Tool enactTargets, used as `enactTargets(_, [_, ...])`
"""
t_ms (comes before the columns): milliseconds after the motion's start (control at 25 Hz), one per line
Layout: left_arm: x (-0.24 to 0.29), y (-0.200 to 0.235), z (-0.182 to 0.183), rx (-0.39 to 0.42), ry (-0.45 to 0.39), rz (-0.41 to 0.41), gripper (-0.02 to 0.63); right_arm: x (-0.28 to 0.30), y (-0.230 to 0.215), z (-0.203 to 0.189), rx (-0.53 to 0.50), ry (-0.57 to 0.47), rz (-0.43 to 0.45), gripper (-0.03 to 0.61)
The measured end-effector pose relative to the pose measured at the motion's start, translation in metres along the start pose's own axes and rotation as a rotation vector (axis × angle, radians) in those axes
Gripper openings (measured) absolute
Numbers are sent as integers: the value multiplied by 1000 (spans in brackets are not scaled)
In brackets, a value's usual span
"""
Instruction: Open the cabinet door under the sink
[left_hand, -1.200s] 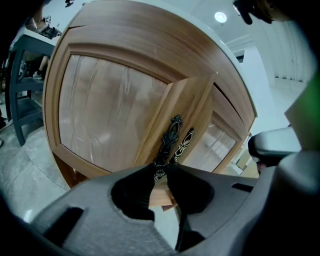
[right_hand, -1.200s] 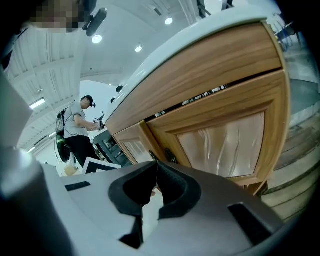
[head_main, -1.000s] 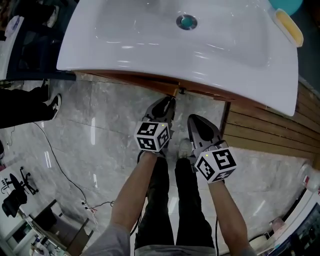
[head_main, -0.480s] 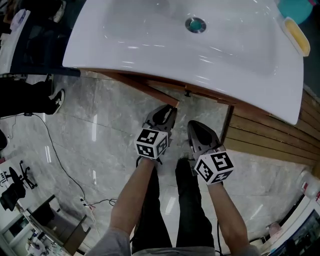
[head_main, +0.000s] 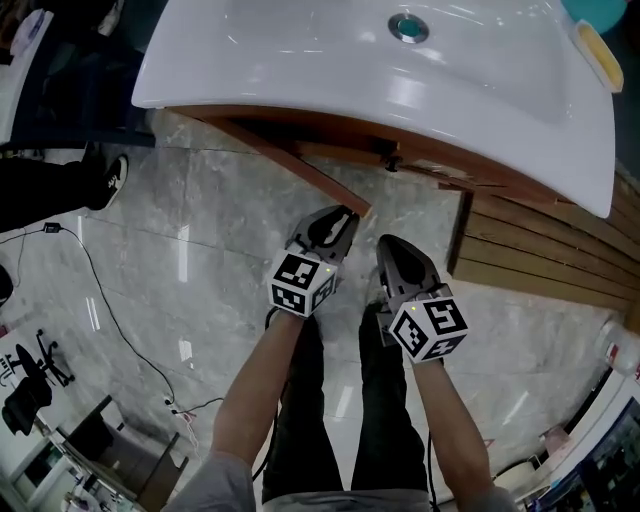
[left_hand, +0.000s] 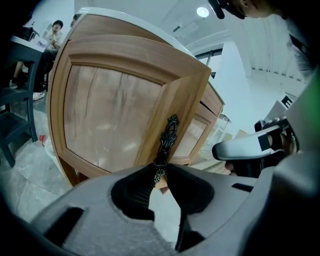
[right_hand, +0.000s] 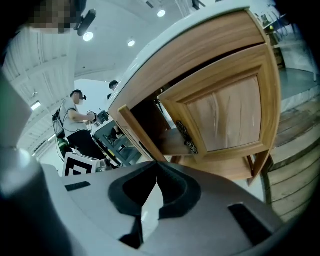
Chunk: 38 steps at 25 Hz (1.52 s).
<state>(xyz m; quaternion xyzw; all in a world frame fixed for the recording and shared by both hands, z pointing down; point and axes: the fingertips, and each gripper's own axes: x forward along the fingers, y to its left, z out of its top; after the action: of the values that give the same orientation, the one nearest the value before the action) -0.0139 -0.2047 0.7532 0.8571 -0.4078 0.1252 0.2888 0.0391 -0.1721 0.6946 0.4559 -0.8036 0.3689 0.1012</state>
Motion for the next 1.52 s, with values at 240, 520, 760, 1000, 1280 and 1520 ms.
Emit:
enactTargets(240, [-21,0,-11,73,33,-80,81,-1,20,-23,20,-10,-43,11])
enactTargets(520, [-51,3,-25,139,76,-169,81,0,44,-40,48,-27,-85,11])
enactTargets(760, [-77,8,-40,182,112,-209,81,5,60,-54,54,-14,-86,11])
enactTargets(1000, [-96,17,-47,217,127,-232,83,12,76,-69,48,11,-72,11])
enactTargets(1280, [-128,36,-57,239,146,-208,82,19,92,-78,38,28,-52,11])
enactTargets(1520, [-154,55,-64,220,144,-147,73,30,121,-86,22,41,-13,11])
